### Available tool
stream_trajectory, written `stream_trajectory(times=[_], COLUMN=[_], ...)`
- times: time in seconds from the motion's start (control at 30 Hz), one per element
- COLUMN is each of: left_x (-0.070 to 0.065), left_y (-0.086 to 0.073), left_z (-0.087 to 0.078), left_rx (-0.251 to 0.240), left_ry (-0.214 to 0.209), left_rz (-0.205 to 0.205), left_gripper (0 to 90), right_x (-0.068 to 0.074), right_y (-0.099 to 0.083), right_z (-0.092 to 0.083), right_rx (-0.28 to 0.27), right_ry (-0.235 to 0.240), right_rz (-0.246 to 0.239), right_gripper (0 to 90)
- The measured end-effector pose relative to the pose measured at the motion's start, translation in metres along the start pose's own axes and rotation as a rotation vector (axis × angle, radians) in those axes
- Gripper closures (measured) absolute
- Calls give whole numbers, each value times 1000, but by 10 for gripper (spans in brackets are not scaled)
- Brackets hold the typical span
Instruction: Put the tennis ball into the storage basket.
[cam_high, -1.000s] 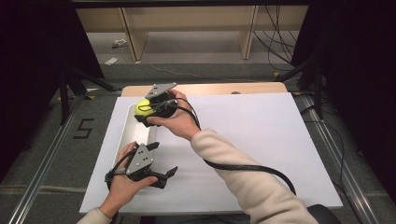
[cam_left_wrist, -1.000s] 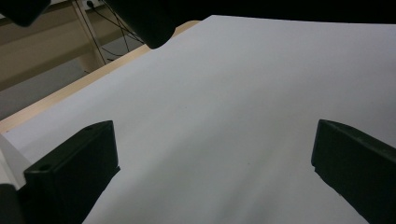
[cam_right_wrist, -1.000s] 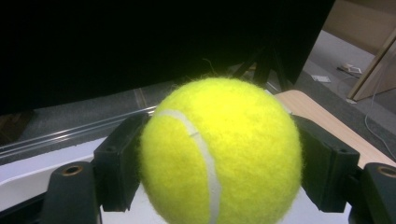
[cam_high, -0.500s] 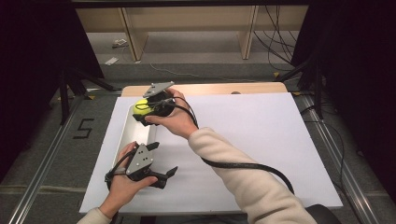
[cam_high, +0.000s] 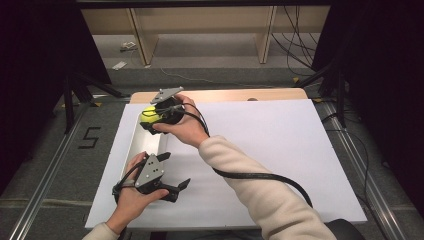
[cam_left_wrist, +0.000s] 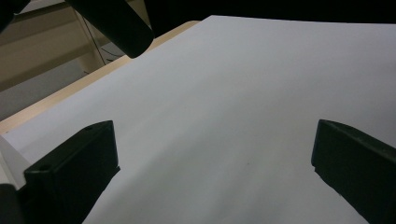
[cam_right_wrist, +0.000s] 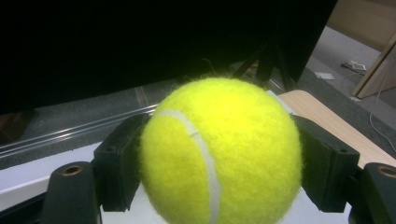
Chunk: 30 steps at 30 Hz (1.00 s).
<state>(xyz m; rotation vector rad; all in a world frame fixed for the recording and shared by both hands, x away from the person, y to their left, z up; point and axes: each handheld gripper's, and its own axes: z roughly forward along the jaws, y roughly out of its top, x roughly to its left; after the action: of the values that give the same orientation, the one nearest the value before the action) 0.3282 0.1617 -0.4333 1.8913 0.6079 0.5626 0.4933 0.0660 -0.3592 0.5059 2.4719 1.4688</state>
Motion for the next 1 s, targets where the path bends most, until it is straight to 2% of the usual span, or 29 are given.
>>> stream_trajectory(times=[1.0], left_x=[-1], left_y=[0], left_z=[0], left_rx=[0], left_ry=[-2], left_rz=[1], left_gripper=[1], right_x=[-3], right_y=[-2], right_z=[13], right_rx=[23], right_ry=[4], right_rz=[16], right_gripper=[261])
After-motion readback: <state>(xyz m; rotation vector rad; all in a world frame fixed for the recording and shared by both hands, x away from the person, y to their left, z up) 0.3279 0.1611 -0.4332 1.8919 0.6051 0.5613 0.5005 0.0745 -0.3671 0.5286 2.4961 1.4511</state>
